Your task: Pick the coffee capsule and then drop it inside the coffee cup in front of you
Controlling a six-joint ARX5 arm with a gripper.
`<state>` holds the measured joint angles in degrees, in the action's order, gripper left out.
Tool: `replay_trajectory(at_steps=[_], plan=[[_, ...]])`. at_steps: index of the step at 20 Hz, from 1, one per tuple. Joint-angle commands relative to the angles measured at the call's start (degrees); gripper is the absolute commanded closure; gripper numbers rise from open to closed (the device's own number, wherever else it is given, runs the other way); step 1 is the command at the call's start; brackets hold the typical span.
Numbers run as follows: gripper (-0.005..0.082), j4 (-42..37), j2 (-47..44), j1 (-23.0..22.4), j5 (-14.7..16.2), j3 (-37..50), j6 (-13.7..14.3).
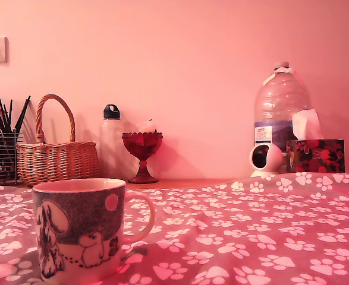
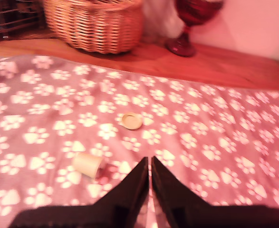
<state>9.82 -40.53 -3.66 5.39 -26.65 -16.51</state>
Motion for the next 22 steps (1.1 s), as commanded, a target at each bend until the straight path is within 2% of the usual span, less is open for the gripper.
replay_trajectory(at_steps=[1, 4, 5, 7, 8, 9, 11, 12, 14, 15, 17, 19, 20, 21, 22], plan=[[0.0768, -0.7, 0.2, 1.6, 1.7, 1.5, 0.7], [0.0768, 0.9, 0.2, 4.1, 2.6, 1.5, 2.2], [0.0768, 0.9, 0.2, 4.8, 4.0, 1.5, 3.1], [0.0767, 1.3, 0.1, 5.2, 3.2, 1.5, 3.8], [0.0765, 1.7, 0.2, 5.3, 3.2, 1.5, 6.1], [0.0765, 2.7, 0.2, 5.3, 3.2, 1.5, 6.7], [0.0766, 3.1, 0.2, 5.3, 3.2, 1.5, 11.8], [0.0766, 3.5, 0.2, 5.3, 3.9, 1.4, 16.2], [0.0765, 4.4, 0.1, 5.3, 4.8, 1.4, 27.8], [0.0765, 5.0, 0.2, 5.3, 4.8, 1.4, 29.3], [0.0766, 6.6, 0.1, 5.3, 4.7, 1.4, 42.7], [0.0766, 7.8, 0.1, 5.3, 4.6, 1.4, 54.6], [0.0766, 7.9, 0.1, 5.3, 4.6, 1.4, 59.4], [0.0766, 8.0, 0.1, 5.3, 3.9, 1.4, 60.8], [0.0768, 8.0, 0.1, 5.3, 3.1, 1.4, 66.3]])
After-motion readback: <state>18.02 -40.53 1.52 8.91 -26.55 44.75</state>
